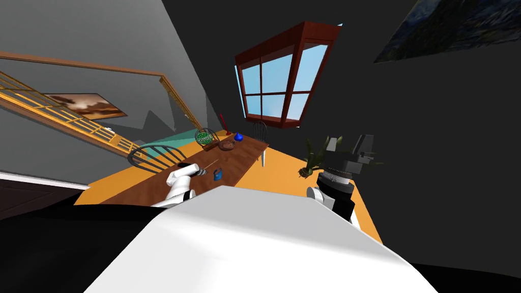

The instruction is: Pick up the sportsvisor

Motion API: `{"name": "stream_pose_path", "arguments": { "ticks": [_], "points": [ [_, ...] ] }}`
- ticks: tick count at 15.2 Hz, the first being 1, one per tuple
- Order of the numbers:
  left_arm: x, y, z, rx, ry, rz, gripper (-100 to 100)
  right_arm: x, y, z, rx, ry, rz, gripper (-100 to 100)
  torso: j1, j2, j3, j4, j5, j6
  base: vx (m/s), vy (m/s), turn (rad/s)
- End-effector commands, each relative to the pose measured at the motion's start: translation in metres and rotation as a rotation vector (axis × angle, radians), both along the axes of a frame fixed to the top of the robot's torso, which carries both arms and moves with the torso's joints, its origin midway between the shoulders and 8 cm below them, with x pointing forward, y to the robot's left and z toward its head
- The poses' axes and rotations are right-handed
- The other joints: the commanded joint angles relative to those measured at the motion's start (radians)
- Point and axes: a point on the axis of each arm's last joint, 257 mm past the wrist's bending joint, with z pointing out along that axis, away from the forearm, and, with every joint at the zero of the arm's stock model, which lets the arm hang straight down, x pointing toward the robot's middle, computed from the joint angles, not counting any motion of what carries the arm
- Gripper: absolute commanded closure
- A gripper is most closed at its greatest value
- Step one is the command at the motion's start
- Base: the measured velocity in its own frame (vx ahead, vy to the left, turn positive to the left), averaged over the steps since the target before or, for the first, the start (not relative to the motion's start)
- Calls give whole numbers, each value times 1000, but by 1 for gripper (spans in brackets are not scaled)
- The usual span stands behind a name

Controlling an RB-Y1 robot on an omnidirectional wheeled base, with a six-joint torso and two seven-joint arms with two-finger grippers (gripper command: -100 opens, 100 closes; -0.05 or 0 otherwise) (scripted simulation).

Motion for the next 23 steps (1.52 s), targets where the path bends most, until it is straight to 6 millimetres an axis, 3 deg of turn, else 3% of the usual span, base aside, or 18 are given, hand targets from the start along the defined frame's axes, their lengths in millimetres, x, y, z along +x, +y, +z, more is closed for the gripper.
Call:
{"name": "stream_pose_path", "arguments": {
  "ticks": [1, 10, 23],
  "points": [
    [-9, -4, -9, -80, 1, 73, -100, 0, 0, 0, 0, 0, 0, 0, 0, 0, 0, 0, 0, 0, -5, 21, -217],
    [-35, -32, -37, -311, 33, 245, -100, 0, 0, 0, 0, 0, 0, 0, 1, 0, 0, 0, 0, 0, -8, 31, -190],
    [-61, -104, -64, -677, 88, 484, -100, 0, 0, 0, 0, 0, 0, 0, 1, 1, 1, 0, 0, 0, -18, 33, -148]
  ]
}}
